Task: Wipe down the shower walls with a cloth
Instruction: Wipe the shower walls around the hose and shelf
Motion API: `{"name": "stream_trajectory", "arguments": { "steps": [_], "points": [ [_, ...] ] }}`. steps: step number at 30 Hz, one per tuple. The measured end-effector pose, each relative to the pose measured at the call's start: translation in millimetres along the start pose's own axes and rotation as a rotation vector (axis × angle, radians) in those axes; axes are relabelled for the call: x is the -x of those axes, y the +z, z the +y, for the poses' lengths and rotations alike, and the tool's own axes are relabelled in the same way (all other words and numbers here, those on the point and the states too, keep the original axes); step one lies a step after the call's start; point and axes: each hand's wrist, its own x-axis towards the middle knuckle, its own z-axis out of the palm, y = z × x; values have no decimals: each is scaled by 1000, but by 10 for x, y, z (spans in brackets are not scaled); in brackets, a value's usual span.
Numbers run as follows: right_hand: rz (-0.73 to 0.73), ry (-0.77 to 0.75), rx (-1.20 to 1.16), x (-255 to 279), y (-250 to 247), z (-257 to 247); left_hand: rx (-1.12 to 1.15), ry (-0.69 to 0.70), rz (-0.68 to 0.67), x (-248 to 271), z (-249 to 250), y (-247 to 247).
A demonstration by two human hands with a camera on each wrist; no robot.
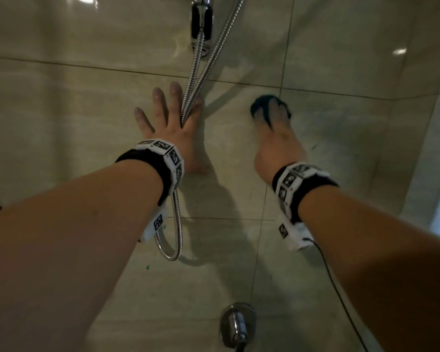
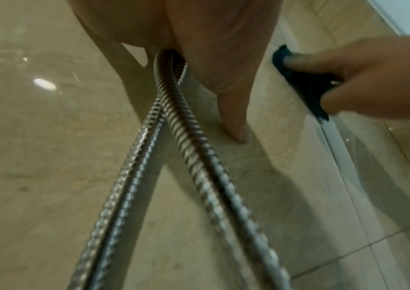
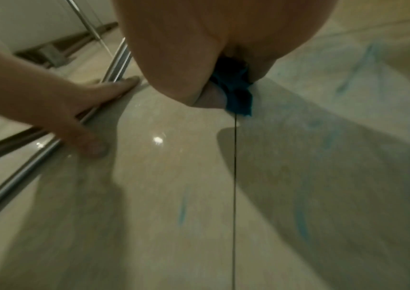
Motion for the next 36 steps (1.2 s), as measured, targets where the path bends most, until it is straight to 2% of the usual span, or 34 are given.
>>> {"name": "stream_trajectory", "arguments": {
  "steps": [6, 9, 12, 16, 21, 24, 28, 33, 36],
  "points": [
    [-113, -77, 63, 1017, 771, -59, 40, 16, -88, 194, -49, 107],
    [-211, -145, 63, 1531, 1245, -79, 33, 11, -90, 191, -53, 129],
    [-233, -165, 39, 1875, 1555, -111, 25, 25, -80, 179, -68, 156],
    [-191, -149, -10, 1609, 1373, -196, 25, 35, -75, 186, -72, 143],
    [2, -22, -53, 543, 486, -6, 44, 44, -63, 204, -87, 163],
    [26, 5, -60, 156, 166, 137, 52, 52, -59, 207, -95, 179],
    [46, 21, -62, 360, 317, 44, 52, 47, -51, 203, -99, 199],
    [-159, 31, 7, 1194, 796, -205, 47, 57, -47, 202, -108, 193],
    [-176, 29, -1, 1159, 786, -210, 36, 60, -42, 200, -115, 199]
  ]
}}
